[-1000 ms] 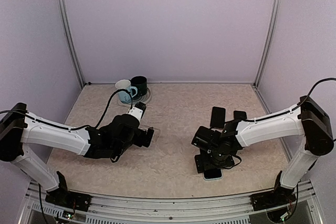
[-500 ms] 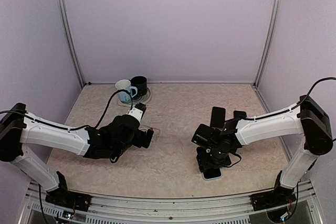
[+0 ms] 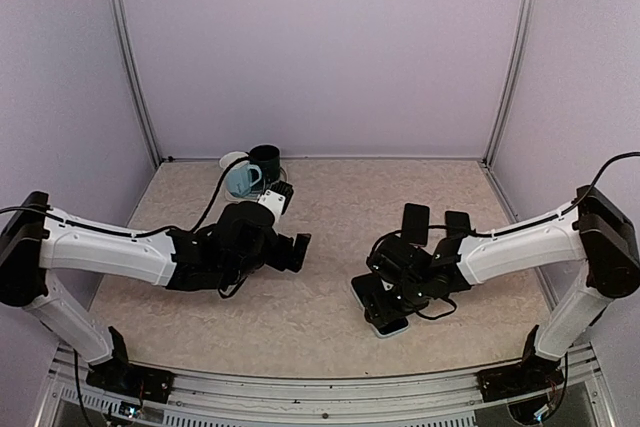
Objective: Put the phone into the phone case
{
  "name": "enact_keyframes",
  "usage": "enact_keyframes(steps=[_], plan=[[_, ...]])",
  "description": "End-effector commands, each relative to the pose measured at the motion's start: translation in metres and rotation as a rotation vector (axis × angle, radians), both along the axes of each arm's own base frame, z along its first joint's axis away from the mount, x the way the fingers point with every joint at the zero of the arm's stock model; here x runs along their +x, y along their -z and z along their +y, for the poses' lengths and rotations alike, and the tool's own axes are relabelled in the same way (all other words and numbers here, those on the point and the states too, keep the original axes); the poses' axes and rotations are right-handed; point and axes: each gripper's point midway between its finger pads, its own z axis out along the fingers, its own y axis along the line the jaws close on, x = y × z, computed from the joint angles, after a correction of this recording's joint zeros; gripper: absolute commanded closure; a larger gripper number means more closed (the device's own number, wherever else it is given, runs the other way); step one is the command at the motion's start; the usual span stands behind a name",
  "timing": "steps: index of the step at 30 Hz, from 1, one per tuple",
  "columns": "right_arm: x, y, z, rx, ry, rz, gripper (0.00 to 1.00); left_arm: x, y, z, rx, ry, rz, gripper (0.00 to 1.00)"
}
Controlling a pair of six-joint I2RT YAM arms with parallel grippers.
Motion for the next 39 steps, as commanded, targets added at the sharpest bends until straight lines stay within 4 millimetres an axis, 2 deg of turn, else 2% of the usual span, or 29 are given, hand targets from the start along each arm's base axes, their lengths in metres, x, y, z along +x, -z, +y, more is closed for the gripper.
enact_keyframes(steps=[1, 4, 8, 12, 19, 22, 26, 30, 33, 37, 39], plan=[[0.033, -0.031, 0.04, 0.165, -0.07, -0.193, 0.6, -0.001, 0.0, -0.04, -0.186, 0.155, 0.111, 0.01], [0.037, -0.025, 0.038, 0.134, -0.065, -0.198, 0.61, 0.002, 0.008, -0.057, -0.312, 0.243, 0.231, 0.01], [0.037, -0.02, 0.035, 0.12, -0.052, -0.19, 0.63, 0.006, 0.024, -0.068, -0.388, 0.275, 0.338, 0.01], [0.039, -0.033, 0.038, 0.166, -0.06, -0.234, 0.63, 0.005, 0.031, -0.079, -0.443, 0.328, 0.395, 0.01], [0.051, -0.057, 0.057, 0.237, -0.145, -0.361, 0.63, 0.0, 0.013, -0.088, -0.677, 0.441, 0.451, 0.01], [0.058, -0.063, 0.057, 0.228, -0.149, -0.413, 0.63, 0.004, 0.014, -0.089, -0.705, 0.424, 0.467, 0.01], [0.061, -0.081, 0.063, 0.278, -0.165, -0.47, 0.63, 0.011, 0.029, -0.088, -0.719, 0.357, 0.509, 0.01], [0.063, -0.092, 0.064, 0.291, -0.172, -0.506, 0.64, 0.009, 0.024, -0.09, -0.759, 0.368, 0.507, 0.01], [0.064, -0.097, 0.065, 0.297, -0.185, -0.524, 0.64, 0.008, 0.028, -0.093, -0.778, 0.368, 0.526, 0.01], [0.066, -0.105, 0.067, 0.309, -0.19, -0.551, 0.64, 0.008, 0.03, -0.097, -0.797, 0.38, 0.548, 0.13], [0.066, -0.11, 0.068, 0.314, -0.199, -0.566, 0.63, 0.005, 0.027, -0.1, -0.811, 0.408, 0.554, 0.24]])
